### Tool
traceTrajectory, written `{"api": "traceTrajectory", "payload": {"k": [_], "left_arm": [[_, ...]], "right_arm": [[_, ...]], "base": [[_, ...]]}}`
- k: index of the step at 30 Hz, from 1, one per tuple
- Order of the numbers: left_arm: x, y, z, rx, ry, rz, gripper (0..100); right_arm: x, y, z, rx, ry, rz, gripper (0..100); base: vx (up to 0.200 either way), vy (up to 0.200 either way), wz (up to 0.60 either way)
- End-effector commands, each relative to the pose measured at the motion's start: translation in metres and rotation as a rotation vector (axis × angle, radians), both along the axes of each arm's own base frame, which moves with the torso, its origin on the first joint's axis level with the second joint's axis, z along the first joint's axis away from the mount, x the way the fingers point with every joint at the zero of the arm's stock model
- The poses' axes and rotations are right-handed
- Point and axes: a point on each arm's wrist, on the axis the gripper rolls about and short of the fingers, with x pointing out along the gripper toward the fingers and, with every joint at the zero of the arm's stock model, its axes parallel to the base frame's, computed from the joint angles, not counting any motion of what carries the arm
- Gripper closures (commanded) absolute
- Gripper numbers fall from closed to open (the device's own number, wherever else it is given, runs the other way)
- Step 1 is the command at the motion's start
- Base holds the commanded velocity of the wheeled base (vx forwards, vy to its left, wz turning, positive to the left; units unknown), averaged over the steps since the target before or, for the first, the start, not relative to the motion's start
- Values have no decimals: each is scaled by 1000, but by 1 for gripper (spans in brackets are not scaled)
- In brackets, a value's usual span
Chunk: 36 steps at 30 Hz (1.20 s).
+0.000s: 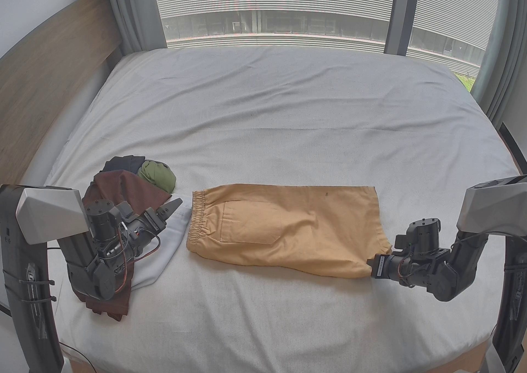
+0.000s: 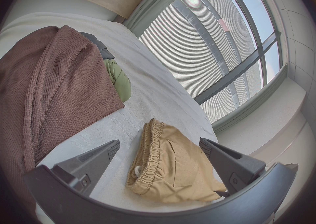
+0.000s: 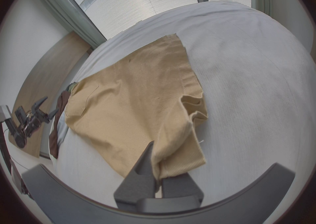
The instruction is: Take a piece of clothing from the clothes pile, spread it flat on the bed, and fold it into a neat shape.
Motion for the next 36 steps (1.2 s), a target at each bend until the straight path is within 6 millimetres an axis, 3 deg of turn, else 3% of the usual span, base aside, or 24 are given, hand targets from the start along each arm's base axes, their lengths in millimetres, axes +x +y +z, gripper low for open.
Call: {"api": "traceTrajectory", "payload": {"k": [1,14,29,30,36], "left_arm": [[0,-1,-2,0,5,-3,0],[0,-1,-1,0,3,-5,0],[-2,-4,-1,-1,8,-15,0],[-2,-4,-1,0,8,-15,0],[-2,-6,-1,1,7,-20,0]], "right_arm": [[-23,-8,4,-39,54,14,100],[-64,-24,-7,-97,199,15,100],[-70,-25,-13,-82,236,-4,100],[-71,-24,-13,-81,238,-1,0],[-89,-16,-13,-99,283,54,0]], "base": [[0,0,0],[0,0,0],[0,0,0],[0,0,0],[0,0,0]]}}
